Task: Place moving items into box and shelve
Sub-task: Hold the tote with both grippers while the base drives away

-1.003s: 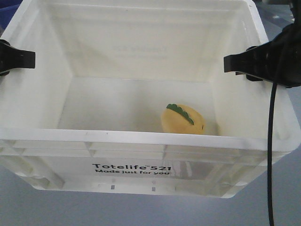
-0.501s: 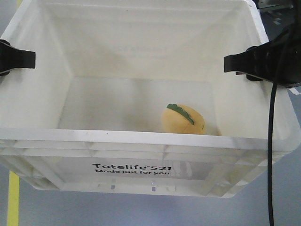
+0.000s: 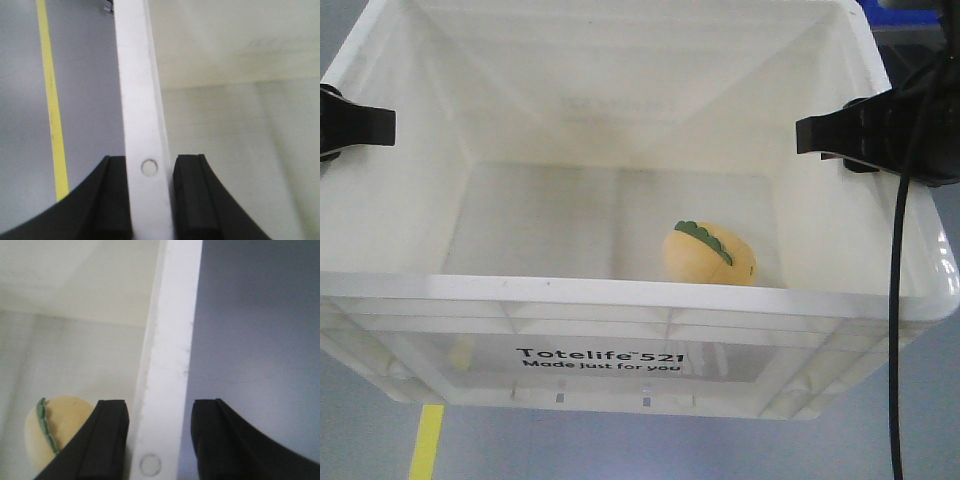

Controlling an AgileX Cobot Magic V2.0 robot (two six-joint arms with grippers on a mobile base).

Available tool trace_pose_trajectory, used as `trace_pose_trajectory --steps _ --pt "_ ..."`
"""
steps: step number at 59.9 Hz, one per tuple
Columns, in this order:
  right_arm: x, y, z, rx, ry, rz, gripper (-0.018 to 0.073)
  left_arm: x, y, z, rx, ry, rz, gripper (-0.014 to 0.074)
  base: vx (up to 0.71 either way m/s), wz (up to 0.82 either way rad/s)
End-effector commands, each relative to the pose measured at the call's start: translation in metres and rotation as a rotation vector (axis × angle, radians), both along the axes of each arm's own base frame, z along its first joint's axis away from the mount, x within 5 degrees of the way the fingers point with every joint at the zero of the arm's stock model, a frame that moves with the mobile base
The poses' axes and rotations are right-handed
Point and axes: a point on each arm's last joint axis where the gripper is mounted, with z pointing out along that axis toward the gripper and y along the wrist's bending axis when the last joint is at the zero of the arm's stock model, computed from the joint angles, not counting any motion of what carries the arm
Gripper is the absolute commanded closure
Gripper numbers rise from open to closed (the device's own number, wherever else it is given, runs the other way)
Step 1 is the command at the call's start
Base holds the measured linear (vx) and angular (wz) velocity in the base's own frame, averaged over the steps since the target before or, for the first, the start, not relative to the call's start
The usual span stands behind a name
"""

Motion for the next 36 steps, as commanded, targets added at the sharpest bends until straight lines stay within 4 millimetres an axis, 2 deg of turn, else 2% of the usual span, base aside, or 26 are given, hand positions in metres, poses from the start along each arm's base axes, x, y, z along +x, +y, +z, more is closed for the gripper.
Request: trace_pose_trajectory --steps 1,36 --pt "0.0000 -0.0079 0.0246 0.011 -0.154 -0.018 0.0412 -0.0043 0.0013 0.0308 -0.043 -0.214 -0.027 0.0456 0.06 0.52" --pt "0.0000 -0.0079 0.0246 0.011 -0.154 -0.018 0.0412 -0.0043 0.0013 0.0308 -0.043 -0.214 -0.027 0.0456 0.08 0.44"
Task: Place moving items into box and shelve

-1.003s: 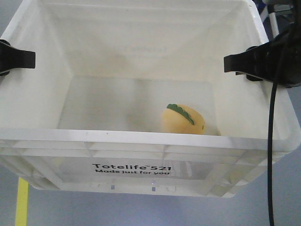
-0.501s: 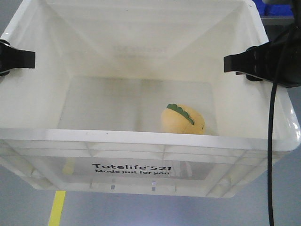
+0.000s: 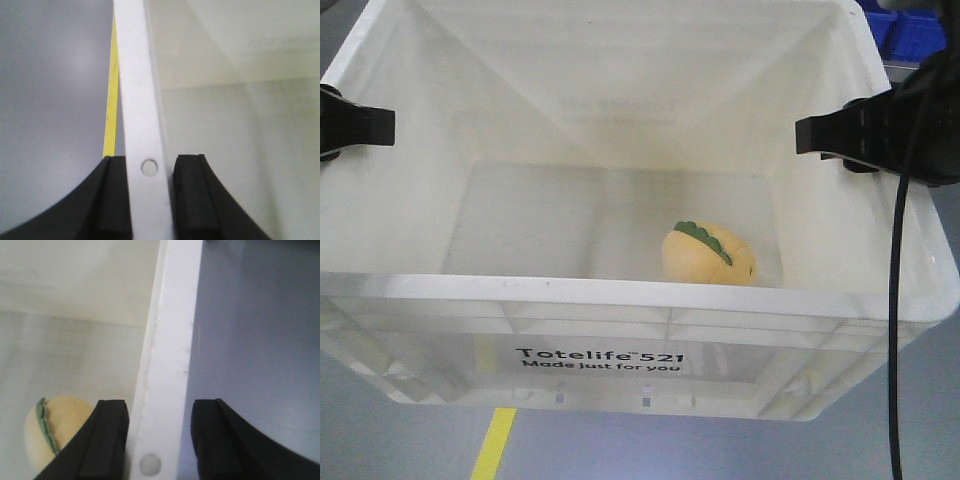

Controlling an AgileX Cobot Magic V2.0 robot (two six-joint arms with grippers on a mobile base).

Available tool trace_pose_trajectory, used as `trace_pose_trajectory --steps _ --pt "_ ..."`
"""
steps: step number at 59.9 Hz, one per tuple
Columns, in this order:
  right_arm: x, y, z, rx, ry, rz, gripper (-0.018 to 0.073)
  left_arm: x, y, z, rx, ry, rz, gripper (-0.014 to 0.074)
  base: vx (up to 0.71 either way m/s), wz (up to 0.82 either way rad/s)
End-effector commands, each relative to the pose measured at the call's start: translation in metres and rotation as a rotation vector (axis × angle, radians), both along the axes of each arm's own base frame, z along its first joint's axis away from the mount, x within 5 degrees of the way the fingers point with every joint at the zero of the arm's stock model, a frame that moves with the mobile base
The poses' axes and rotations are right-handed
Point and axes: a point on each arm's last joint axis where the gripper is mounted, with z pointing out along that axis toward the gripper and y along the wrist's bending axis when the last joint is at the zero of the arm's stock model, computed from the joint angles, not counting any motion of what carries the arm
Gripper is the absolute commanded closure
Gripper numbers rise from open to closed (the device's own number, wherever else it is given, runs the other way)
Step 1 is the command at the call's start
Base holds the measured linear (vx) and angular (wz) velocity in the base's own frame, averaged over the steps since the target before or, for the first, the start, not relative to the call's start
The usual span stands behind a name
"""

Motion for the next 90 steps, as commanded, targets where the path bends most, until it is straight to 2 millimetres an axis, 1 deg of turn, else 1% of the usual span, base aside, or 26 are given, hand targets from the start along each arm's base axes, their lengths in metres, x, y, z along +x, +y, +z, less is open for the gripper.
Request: trace_pose_trajectory --steps 1,29,90 --pt "0.0001 -0.0080 0.0246 0.010 -0.155 -0.018 0.0412 -0.0043 0.0013 0.0308 -0.043 -0.214 -0.027 0.0456 0.10 0.34" --pt "0.0001 -0.0080 0.0246 0.010 -0.155 -0.018 0.0412 -0.0043 0.0013 0.0308 -0.043 -0.214 -0.027 0.0456 0.12 0.23" --pt "0.0001 -0.0079 0.0246 0.010 -0.155 -0.018 0.0412 -0.0043 0.0013 0.0308 -0.043 -0.214 -0.027 0.0456 0.18 0.11"
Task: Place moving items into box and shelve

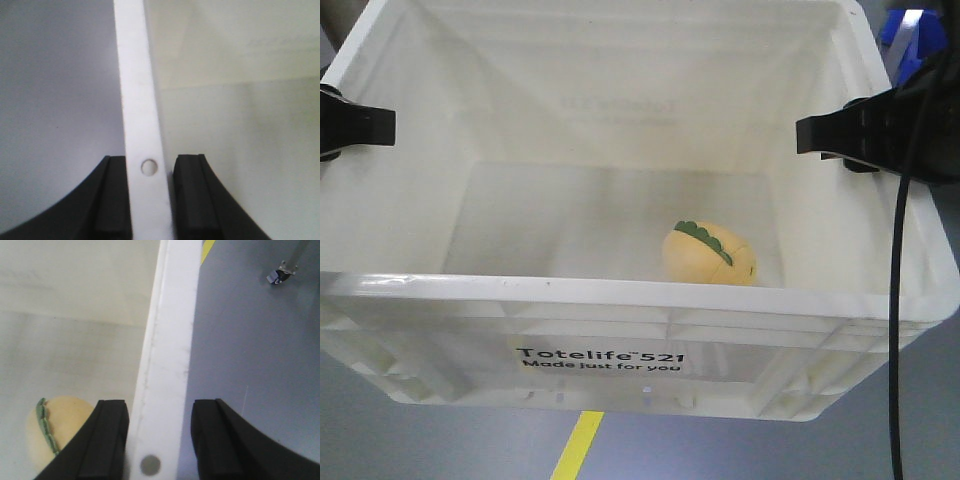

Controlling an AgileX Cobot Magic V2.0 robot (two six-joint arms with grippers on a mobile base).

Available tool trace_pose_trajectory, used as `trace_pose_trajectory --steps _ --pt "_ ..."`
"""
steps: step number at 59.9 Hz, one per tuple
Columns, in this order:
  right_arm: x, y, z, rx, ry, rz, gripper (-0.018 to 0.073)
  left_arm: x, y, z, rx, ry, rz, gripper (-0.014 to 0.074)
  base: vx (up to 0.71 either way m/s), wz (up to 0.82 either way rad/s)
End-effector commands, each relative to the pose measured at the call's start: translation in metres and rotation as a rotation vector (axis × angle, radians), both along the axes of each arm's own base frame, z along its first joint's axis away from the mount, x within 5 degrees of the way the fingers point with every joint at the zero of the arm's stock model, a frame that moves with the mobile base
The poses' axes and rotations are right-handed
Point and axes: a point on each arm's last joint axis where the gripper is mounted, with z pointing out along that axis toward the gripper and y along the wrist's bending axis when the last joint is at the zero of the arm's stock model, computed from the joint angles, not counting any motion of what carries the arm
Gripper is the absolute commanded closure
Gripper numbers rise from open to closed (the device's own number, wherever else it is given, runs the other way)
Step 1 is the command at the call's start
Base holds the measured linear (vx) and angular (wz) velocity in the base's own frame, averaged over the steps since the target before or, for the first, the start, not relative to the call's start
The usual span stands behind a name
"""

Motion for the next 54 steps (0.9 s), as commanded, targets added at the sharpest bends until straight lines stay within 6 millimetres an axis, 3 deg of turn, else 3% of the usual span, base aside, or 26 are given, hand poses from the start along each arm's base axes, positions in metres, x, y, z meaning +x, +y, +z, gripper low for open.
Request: trace_pose_trajectory --steps 1,54 --pt "0.0001 -0.0079 0.0247 0.011 -0.155 -0.018 0.0412 -0.0043 0.0013 0.0308 -0.043 -0.214 -0.027 0.0456 0.19 0.17" --pt "0.0001 -0.0079 0.0247 0.011 -0.155 -0.018 0.0412 -0.0043 0.0013 0.0308 -0.043 -0.214 -0.027 0.0456 0.20 0.14"
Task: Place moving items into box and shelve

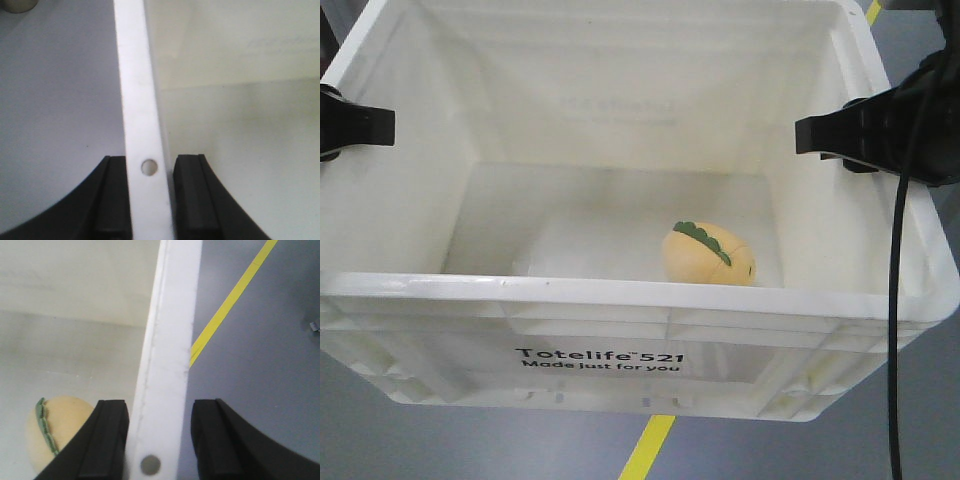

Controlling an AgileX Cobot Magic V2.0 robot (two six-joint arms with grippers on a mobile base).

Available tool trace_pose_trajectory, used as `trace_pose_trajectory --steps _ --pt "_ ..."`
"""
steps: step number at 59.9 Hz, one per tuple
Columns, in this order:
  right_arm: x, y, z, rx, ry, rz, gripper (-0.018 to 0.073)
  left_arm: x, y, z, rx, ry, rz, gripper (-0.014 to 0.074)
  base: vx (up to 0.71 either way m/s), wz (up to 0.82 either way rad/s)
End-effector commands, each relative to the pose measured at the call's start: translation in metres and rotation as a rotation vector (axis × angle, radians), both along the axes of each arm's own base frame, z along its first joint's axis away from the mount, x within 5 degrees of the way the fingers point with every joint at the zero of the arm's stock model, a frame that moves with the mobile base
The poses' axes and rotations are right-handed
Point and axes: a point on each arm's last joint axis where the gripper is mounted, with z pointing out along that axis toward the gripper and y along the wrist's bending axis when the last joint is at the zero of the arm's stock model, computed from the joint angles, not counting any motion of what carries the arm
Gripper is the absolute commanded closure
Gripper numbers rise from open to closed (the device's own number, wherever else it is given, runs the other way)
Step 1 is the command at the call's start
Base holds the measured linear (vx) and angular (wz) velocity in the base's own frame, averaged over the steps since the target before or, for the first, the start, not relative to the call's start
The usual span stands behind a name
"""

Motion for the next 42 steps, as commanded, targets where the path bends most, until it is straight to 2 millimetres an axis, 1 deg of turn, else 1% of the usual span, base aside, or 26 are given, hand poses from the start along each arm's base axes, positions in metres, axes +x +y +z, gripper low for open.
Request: trace_pose_trajectory --steps 1,42 --pt "0.0001 -0.0079 0.0247 0.011 -0.155 -0.018 0.0412 -0.0042 0.0013 0.0308 -0.043 -0.214 -0.027 0.0456 0.25 0.01" --pt "0.0001 -0.0079 0.0247 0.011 -0.155 -0.018 0.0412 -0.0042 0.0013 0.0308 -0.043 -0.214 -0.027 0.0456 0.27 -0.07"
